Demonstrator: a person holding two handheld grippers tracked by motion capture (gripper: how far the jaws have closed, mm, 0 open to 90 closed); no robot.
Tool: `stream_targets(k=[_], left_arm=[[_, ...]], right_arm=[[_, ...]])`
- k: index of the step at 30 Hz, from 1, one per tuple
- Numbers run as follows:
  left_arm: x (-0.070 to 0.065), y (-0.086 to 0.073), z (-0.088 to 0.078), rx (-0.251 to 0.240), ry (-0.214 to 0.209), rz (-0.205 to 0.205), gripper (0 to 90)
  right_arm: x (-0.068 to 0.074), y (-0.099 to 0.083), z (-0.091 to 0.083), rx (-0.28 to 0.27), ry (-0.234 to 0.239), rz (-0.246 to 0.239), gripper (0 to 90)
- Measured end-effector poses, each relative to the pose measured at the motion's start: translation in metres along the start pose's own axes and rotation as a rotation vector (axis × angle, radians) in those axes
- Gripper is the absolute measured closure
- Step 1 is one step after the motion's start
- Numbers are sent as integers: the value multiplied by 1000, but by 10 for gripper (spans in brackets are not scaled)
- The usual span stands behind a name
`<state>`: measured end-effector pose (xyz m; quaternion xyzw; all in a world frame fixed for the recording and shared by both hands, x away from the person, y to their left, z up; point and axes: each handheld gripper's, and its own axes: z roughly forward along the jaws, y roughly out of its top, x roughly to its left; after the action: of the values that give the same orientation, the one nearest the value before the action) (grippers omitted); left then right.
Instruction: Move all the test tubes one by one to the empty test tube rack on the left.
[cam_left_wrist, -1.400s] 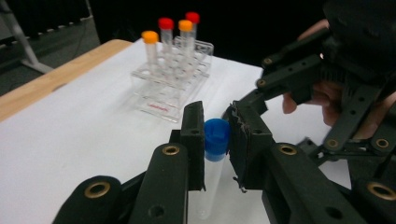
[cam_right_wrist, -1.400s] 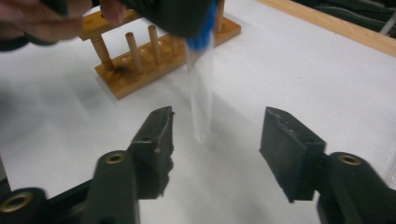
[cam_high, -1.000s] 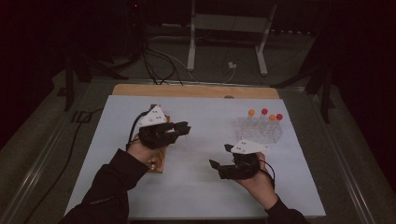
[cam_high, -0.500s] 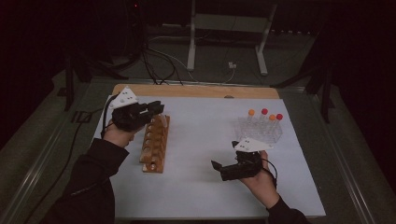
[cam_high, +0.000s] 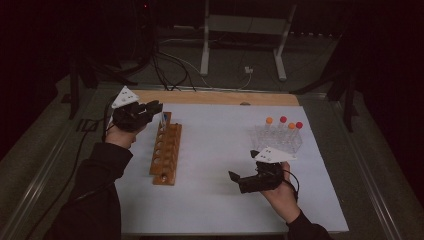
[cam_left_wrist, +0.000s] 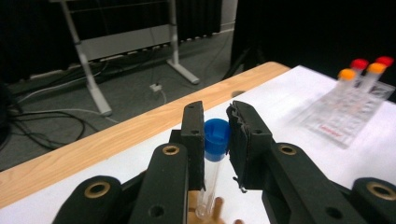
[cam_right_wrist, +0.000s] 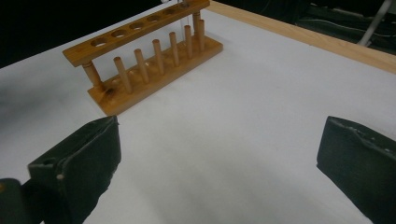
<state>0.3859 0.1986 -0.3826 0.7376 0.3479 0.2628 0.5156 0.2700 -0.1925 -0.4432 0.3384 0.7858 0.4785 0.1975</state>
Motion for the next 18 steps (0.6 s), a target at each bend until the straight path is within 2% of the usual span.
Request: stream_targets(k=[7,18], left_arm=[[4,-18,14,29,18,-24,774],[7,-43,32,90,23,-55,774]], right_arm=[[-2,-2,0,3,9,11,0],[-3,-3,1,9,15,13,0]])
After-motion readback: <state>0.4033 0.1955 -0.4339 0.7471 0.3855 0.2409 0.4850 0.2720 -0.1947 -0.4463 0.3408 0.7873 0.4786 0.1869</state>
